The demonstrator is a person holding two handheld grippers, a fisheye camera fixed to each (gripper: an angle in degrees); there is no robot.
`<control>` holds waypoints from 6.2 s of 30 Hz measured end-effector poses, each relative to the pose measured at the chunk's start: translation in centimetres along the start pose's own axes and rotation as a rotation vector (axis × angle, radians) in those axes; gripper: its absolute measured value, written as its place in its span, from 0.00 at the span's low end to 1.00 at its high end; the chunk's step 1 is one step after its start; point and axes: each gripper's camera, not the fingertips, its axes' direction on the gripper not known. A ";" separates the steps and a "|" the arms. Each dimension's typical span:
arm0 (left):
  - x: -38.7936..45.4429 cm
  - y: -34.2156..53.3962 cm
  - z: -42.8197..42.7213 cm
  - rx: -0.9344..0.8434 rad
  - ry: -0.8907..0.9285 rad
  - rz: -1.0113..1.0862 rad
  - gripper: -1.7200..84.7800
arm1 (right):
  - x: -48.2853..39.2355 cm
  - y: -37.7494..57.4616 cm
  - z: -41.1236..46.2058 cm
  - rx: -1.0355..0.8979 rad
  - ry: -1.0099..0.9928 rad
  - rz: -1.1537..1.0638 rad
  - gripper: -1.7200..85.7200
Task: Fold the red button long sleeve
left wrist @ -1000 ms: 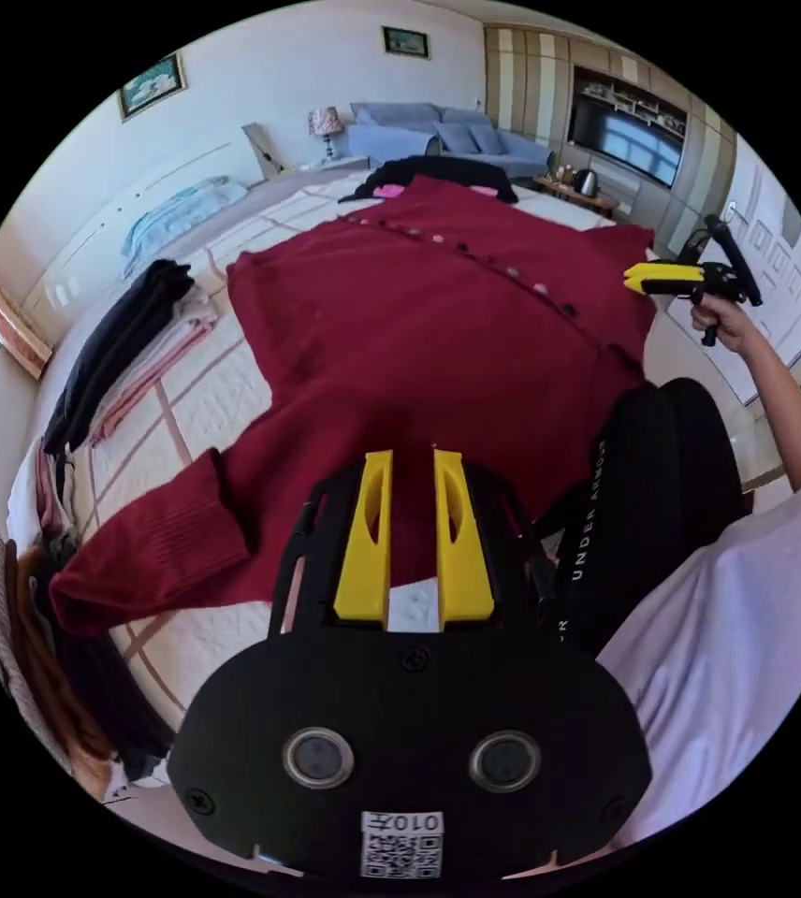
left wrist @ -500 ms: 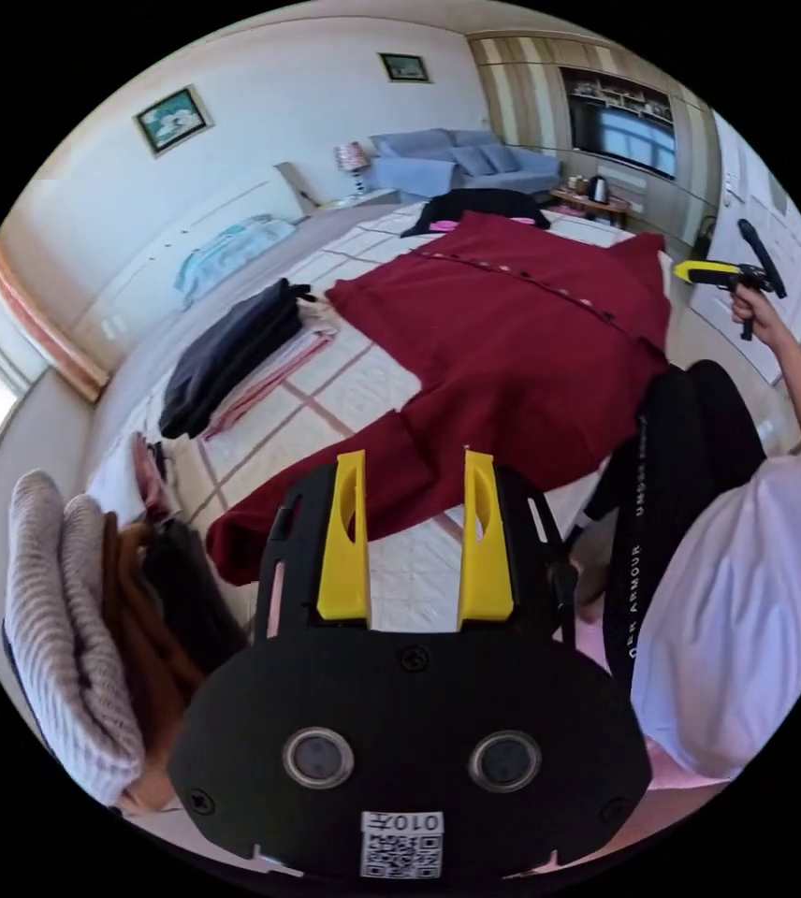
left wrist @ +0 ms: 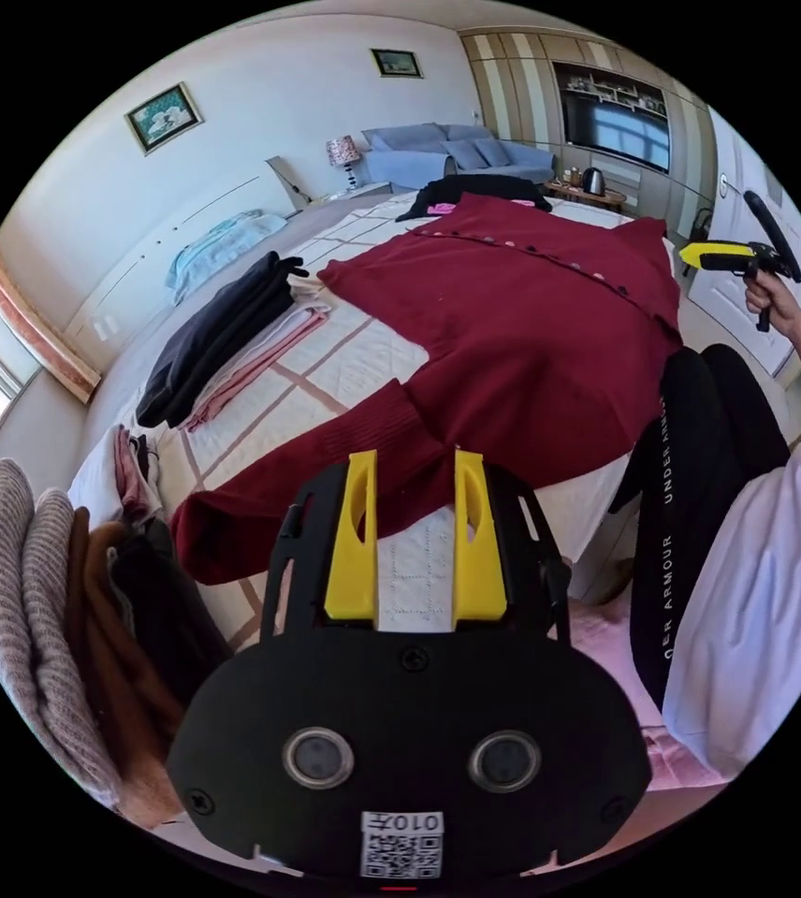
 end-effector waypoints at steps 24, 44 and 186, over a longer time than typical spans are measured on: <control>-2.8 -0.2 -3.6 -0.013 -0.088 0.147 0.03 | -1.8 0.6 -0.7 0.007 -0.052 -0.008 0.10; -13.5 -15.4 -28.3 0.457 0.083 0.036 0.03 | 0.1 3.0 -3.4 0.122 -0.067 0.033 0.10; -5.5 -3.5 10.2 0.042 0.448 -0.435 0.04 | 6.2 -2.0 -4.6 0.010 -0.044 0.180 0.11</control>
